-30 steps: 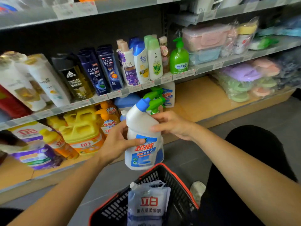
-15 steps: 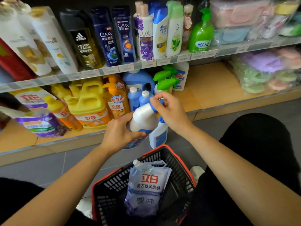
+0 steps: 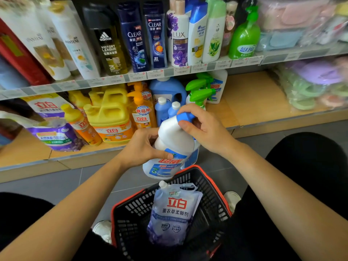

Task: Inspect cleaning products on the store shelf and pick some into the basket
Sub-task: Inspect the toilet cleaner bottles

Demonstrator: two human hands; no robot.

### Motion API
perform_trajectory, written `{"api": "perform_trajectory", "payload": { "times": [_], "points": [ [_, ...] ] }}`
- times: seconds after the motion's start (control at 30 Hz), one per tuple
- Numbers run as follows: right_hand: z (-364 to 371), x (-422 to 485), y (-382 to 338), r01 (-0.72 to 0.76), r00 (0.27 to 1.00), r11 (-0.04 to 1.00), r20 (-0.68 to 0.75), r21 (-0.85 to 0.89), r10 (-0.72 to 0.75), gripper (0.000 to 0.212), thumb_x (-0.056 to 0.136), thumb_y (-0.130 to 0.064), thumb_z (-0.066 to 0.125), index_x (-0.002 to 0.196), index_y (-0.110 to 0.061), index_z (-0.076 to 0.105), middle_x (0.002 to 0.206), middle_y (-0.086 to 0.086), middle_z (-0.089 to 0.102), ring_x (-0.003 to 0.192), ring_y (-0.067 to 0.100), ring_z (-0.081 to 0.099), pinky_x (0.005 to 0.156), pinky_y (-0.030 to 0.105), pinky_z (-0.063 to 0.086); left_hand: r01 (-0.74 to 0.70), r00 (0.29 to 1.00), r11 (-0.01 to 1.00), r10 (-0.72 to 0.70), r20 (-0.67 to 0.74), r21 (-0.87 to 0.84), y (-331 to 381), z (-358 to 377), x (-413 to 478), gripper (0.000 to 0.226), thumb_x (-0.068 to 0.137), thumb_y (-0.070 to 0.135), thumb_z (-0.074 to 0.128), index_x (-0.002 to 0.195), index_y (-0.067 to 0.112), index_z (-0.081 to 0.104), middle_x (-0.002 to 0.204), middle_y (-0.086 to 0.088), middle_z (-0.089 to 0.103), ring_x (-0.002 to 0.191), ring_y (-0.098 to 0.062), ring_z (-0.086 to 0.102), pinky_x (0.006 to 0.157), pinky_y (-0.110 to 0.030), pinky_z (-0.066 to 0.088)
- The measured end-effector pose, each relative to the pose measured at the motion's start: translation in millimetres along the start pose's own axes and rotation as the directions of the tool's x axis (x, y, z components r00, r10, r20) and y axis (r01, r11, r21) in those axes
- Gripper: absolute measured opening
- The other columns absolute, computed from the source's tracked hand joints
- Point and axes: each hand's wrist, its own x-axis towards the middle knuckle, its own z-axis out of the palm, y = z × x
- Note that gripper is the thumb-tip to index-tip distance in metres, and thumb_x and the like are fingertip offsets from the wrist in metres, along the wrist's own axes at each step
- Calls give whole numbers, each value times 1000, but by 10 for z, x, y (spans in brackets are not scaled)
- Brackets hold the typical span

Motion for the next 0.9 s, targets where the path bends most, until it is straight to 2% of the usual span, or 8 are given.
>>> {"api": "perform_trajectory", "payload": {
  "times": [0.17, 0.27, 0.33, 0.5, 0.67, 0.77, 0.83, 0.9],
  "points": [
    [-31, -43, 5, 119, 992, 979, -22, -167, -124, 31, 97, -30, 58, 118, -7, 63, 109, 2, 65, 91, 6, 54, 76, 10, 41, -9, 1000, 1000, 9, -5, 13, 26, 25, -10, 51, 70, 12, 92, 116, 5, 72, 109, 0, 78, 100, -20, 75, 85, -42, 62],
    [-55, -47, -9, 91, 994, 980, -43, -176, -100, 30, 95, -26, 61, 118, -7, 64, 104, -9, 63, 85, -4, 52, 74, 5, 37, -13, 1000, 998, 14, -21, 63, 44, 35, -25, 52, 71, 19, 92, 117, 9, 72, 109, 3, 78, 100, -18, 75, 84, -45, 62],
    [-77, -53, -13, 38, 997, 992, -59, -118, -45, 27, 94, -22, 65, 116, -7, 67, 93, -15, 60, 75, -4, 54, 67, 7, 37, -13, 999, 995, 19, -49, 102, 67, 61, -48, 55, 70, 28, 92, 119, 12, 73, 110, 4, 78, 99, -16, 75, 83, -48, 62],
    [-65, -61, -43, -143, 987, 973, -52, 179, 154, 19, 93, -10, 68, 112, -9, 68, 85, 20, 68, 63, 30, 57, 62, 43, 50, -30, 988, 964, 68, -137, 263, 118, 123, -100, 66, 67, 53, 83, 124, 22, 71, 111, 7, 76, 99, -12, 72, 80, -46, 60],
    [-11, -58, 35, -227, 958, 869, -60, 439, 281, 17, 94, -14, 66, 103, 0, 70, 61, 5, 63, 49, 15, 53, 49, 22, 43, -17, 967, 918, 116, -228, 395, 173, 183, -116, 70, 64, 63, 76, 121, 24, 72, 84, 15, 69, 75, -1, 62, 62, -21, 47],
    [33, -63, 45, -230, 948, 826, -73, 515, 310, 21, 92, -20, 68, 99, 0, 69, 61, 3, 65, 49, 16, 55, 48, 25, 41, -19, 966, 922, 117, -232, 387, 176, 180, -99, 67, 64, 58, 81, 121, 22, 72, 86, 11, 72, 75, -6, 63, 62, -24, 47],
    [38, -54, 54, -213, 957, 840, -68, 499, 283, 14, 92, -13, 69, 103, -5, 69, 64, -1, 68, 51, 13, 58, 52, 23, 45, -15, 966, 944, 99, -237, 330, 166, 172, -82, 62, 65, 43, 92, 118, 18, 73, 93, 6, 75, 79, -9, 66, 65, -29, 52],
    [26, -37, 51, -179, 968, 866, -74, 467, 240, 24, 91, -6, 70, 114, -2, 66, 69, -5, 70, 55, 11, 60, 58, 22, 50, -18, 971, 974, 71, -229, 227, 155, 172, -56, 55, 67, 28, 94, 116, 14, 74, 100, 4, 77, 87, -10, 72, 71, -33, 58]
  ]
}}
